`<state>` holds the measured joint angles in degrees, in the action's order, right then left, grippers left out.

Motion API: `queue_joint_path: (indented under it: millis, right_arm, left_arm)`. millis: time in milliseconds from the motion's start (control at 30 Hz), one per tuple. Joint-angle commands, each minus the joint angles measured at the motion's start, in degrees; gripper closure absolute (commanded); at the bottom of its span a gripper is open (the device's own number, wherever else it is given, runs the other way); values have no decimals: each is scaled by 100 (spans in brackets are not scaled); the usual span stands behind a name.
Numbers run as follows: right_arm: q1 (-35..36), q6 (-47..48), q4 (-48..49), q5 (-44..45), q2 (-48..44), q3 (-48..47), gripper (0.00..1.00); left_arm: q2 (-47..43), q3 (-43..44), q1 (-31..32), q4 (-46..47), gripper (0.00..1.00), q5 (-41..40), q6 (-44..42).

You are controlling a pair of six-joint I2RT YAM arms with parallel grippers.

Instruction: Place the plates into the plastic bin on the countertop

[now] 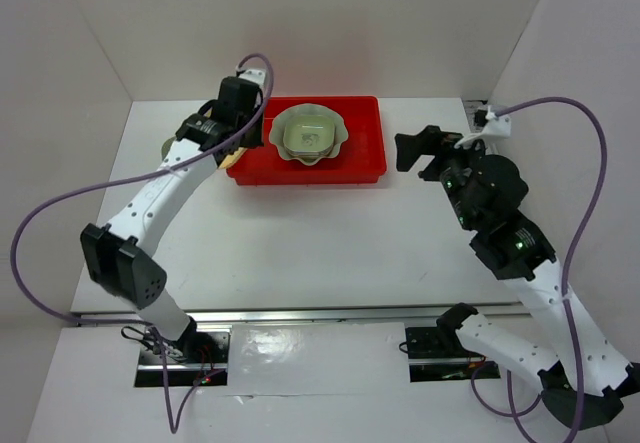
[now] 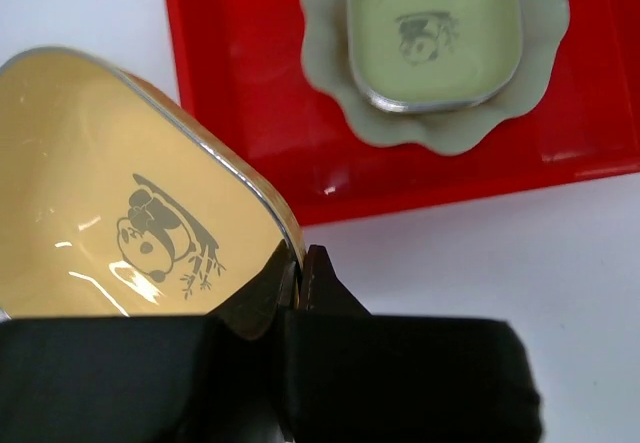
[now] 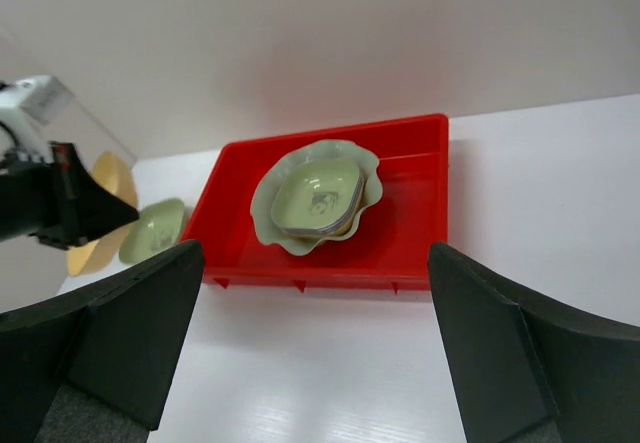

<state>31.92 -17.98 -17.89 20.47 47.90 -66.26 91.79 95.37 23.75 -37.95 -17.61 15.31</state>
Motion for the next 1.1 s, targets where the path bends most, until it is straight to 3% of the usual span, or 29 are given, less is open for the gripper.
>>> queue_joint_path:
  millis: [0, 300, 567, 833, 1033, 1067]
  right_arm:
    - [42, -39, -364, 616, -306, -317, 0]
    - [42, -197, -417, 730, -1046, 43, 0]
    - [-11, -57, -637, 835, -993, -80, 0]
    - [-11, -4, -532, 836, -888, 34, 0]
    - [-11, -4, -479, 836, -888, 87, 0]
    - [-11, -4, -479, 836, -835, 87, 0]
  left_arm:
    - [760, 657, 174, 542, 100, 328, -1012]
    - [2833, 2160, 359, 1378, 100, 573, -2295]
    - [3108, 1915, 420, 2652, 100, 1532, -2699]
    - [3696, 2442, 534, 2776, 100, 1787, -2946]
    - [3811, 2372, 534, 2837, 100, 1971, -2999]
    - [3811, 2372, 534, 2837, 96, 1972, -2999]
